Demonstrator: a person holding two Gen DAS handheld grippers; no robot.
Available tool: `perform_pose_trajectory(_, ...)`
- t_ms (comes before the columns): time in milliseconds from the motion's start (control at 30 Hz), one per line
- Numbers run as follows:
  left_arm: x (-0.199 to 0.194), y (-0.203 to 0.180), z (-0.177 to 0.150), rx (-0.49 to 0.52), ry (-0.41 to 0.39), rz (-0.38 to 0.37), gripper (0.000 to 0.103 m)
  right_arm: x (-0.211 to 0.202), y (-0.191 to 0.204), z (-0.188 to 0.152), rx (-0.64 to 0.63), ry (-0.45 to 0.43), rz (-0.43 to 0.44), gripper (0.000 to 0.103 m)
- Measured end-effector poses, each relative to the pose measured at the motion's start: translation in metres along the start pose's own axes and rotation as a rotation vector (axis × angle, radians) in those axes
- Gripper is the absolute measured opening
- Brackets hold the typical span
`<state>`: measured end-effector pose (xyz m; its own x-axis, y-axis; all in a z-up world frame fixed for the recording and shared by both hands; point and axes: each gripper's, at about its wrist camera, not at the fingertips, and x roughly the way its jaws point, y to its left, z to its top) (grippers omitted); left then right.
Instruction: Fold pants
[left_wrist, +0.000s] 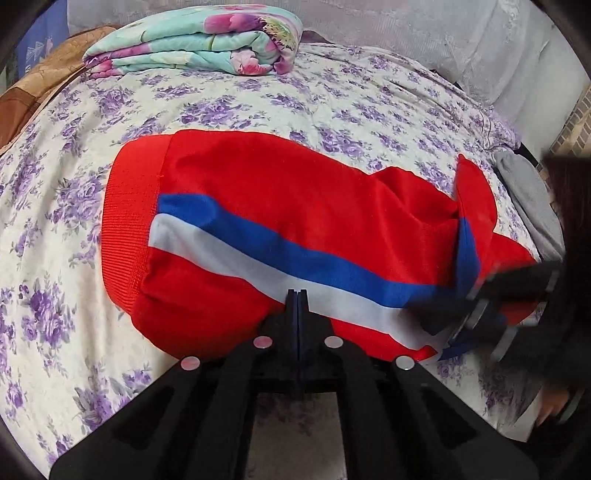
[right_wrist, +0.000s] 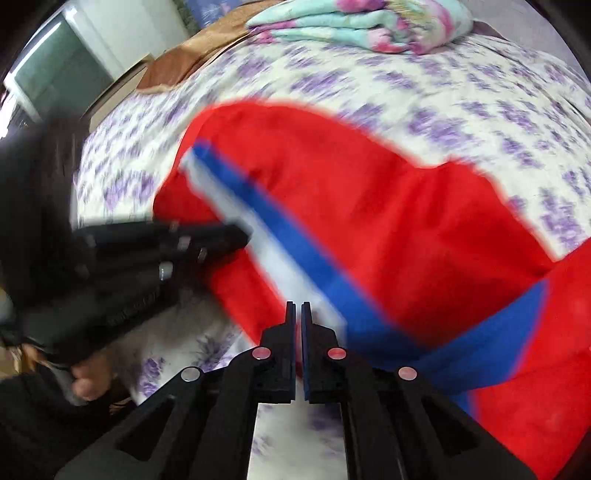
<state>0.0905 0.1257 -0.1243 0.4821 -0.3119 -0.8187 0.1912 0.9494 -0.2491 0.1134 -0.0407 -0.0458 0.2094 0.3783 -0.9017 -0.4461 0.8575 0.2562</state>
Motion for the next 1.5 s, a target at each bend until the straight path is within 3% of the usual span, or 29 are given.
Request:
perform_pose_trajectory(33,0.0,0.001,-0.001,-0.001,-0.003,-0.003,0.001,-0.011,-0.017,0.011,0.044,-0.005,-0.039,0.017)
perform_pose_trajectory(67,0.0,0.001,-0.001,-0.002,-0.006,-0.005,0.001,-0.027,-0.05,0.027,0.134,-0.002,-0.092,0.043)
perform_pose_trajectory(100,0.0,0.002,-0.001,-0.003,-0.01,-0.009,0.001,-0.036,-0.073,0.037,0.196,-0.004,-0.126,0.052)
perform_pose_trajectory(233,0.0,0.003,-0.002,-0.003,-0.016,-0.02,0.001,-0.067,-0.193,0.074,0.468,0.025,-0.398,0.055)
perform_pose_trajectory(267,0.0,0.004,-0.002,-0.008,-0.017,-0.028,0.001,-0.072,-0.217,0.079,0.515,0.031,-0.434,0.055)
perform_pose_trajectory(367,0.0,0.007,-0.003,-0.014,-0.02,-0.05,0.001,-0.075,-0.254,0.085,0.595,0.046,-0.426,0.052)
perform_pose_trajectory(467,0.001,0.008,-0.001,-0.014,-0.018,-0.063,0.001,-0.062,-0.262,0.096,0.614,0.072,-0.403,0.05)
perform_pose_trajectory(633,0.001,0.009,-0.001,-0.009,-0.022,-0.077,0.001,-0.02,-0.285,0.097,0.697,0.207,-0.542,0.049)
perform_pose_trajectory(767,0.002,0.01,-0.001,-0.003,-0.023,-0.082,0.001,-0.002,-0.301,0.091,0.756,0.257,-0.553,0.047)
perform_pose_trajectory(1000,0.002,0.01,0.0,-0.001,-0.024,-0.083,0.001,0.007,-0.295,0.089,0.754,0.284,-0.581,0.047)
perform_pose_trajectory(1033,0.002,0.01,0.0,-0.001,-0.025,-0.082,0.001,0.005,-0.294,0.086,0.756,0.278,-0.577,0.041)
perform_pose_trajectory(1067,0.002,0.01,-0.001,-0.001,-0.025,-0.082,0.001,0.002,-0.293,0.082,0.755,0.271,-0.578,0.026)
perform_pose_trajectory(1133,0.002,0.01,-0.001,0.0,-0.027,-0.081,0.001,-0.006,-0.294,0.072,0.764,0.251,-0.551,0.009)
perform_pose_trajectory(1267,0.003,0.01,0.0,-0.003,-0.025,-0.085,0.001,-0.056,-0.273,0.05,0.712,0.094,-0.474,0.008)
perform_pose_trajectory(1367,0.002,0.01,0.0,-0.002,-0.026,-0.083,0.001,-0.112,-0.251,0.012,0.693,-0.047,-0.423,0.008)
perform_pose_trajectory(1500,0.002,0.01,0.0,0.003,-0.025,-0.085,0.001,-0.178,-0.245,-0.076,0.724,-0.197,-0.38,0.008)
